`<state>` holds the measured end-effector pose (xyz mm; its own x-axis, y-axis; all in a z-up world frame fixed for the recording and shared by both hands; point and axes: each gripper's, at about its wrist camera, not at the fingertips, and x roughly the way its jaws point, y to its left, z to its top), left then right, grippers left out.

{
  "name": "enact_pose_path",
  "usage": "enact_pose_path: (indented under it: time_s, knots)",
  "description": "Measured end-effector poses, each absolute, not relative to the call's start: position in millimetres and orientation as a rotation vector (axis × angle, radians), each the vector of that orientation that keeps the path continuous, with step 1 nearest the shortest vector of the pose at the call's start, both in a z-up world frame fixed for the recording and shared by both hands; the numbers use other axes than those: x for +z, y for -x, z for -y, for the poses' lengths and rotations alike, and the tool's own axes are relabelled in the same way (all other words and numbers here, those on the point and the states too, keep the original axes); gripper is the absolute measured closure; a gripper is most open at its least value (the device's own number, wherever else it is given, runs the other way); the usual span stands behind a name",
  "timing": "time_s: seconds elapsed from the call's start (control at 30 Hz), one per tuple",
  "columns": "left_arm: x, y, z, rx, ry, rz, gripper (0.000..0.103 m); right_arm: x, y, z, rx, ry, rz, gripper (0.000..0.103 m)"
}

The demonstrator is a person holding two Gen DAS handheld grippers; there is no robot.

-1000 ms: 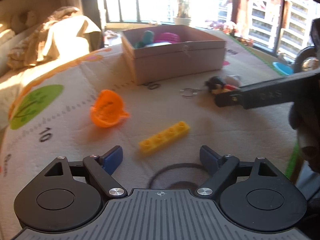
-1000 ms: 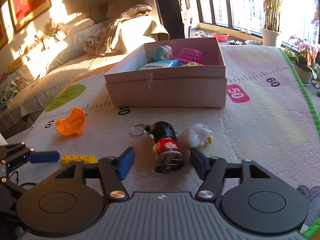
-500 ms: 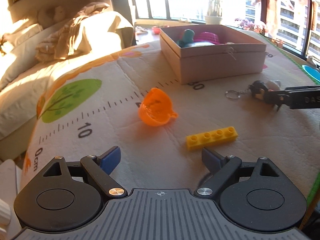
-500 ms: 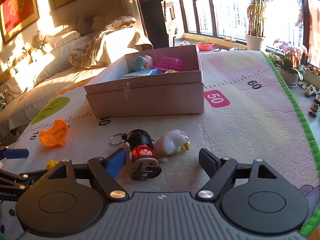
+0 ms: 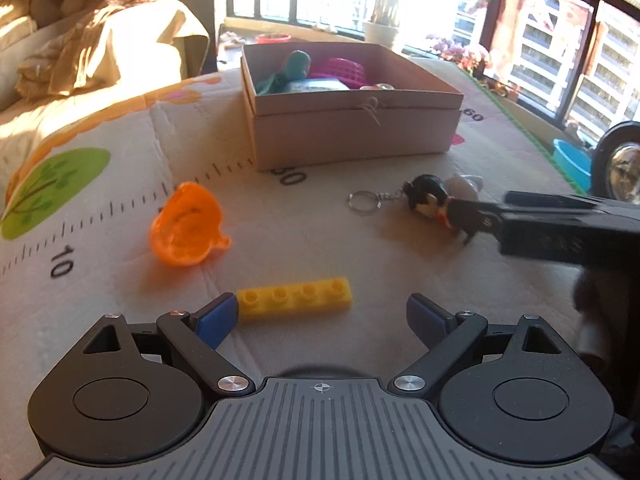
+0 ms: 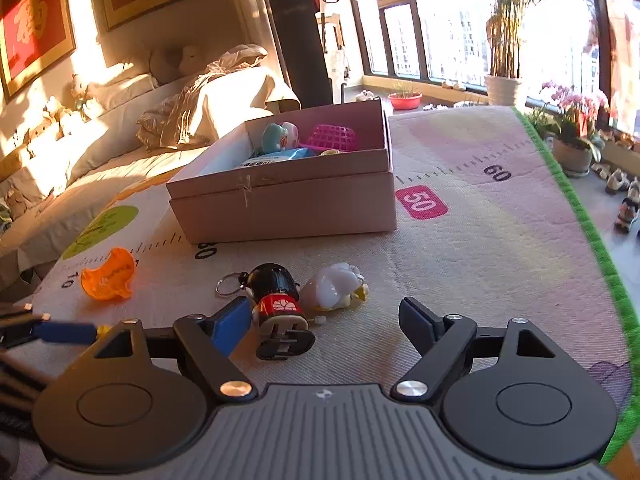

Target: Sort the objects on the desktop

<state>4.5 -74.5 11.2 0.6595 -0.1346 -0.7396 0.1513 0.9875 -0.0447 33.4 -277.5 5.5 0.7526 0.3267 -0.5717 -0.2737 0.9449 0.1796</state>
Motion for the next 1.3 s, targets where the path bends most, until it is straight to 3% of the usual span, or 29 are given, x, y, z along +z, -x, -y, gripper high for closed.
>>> enact_pose_path:
  time_s: [0.13,0.23,0.27,0.33,0.47,0.57,0.73,0.83,0.87,0.93,1.0,1.13,1.3]
  knots:
    - [5.6,-10.4,76.1,-0.136,-0.044,-0.823,0.012,10.4,-25.1,277.8,0.314,-0.010,-0.602,0.021]
    - [6.8,-7.1,69.4,-0.125,-0.057,-0.793,0.033,15.2,-20.2,275.0,0.329,0.057,-0.574,0.021]
    - [7.8,-5.6,66.7,-0.123,-0.061,-0.787,0.034,16.8,-19.0,272.9,0.337,0.082,-0.564,0.021]
    - [8.1,-1.3,61.1,-0.132,-0.067,-0.788,0.034,19.1,-18.0,266.6,0.358,0.133,-0.549,0.022]
    - [9.6,14.4,51.5,-0.152,-0.084,-0.790,0.034,22.3,-20.8,247.9,0.410,0.221,-0.543,0.046]
    - [11.3,24.4,45.6,-0.162,-0.081,-0.799,0.034,23.0,-23.4,232.9,0.451,0.283,-0.535,0.049]
    - [10.2,23.6,45.7,-0.148,-0.069,-0.808,0.021,14.2,-43.5,215.0,0.468,0.327,-0.612,0.051]
    - [8.8,21.6,48.0,-0.145,-0.071,-0.809,0.020,12.6,-45.9,214.3,0.473,0.305,-0.664,0.070]
    - [8.6,21.9,47.8,-0.145,-0.072,-0.807,0.020,14.2,-42.3,214.2,0.483,0.314,-0.670,0.071]
    - [8.3,22.7,47.9,-0.145,-0.074,-0.805,0.021,18.8,-31.2,216.6,0.508,0.320,-0.667,0.071]
    - [8.9,24.3,49.0,-0.152,-0.075,-0.799,0.035,25.1,-20.1,219.9,0.539,0.321,-0.670,0.071]
    - [17.3,24.0,59.2,-0.186,-0.104,-0.770,0.035,49.0,-5.4,229.8,0.625,0.273,-0.679,0.072]
    - [59.3,2.6,69.2,-0.216,-0.137,-0.636,0.035,102.1,-4.5,247.4,0.651,0.207,-0.557,0.072]
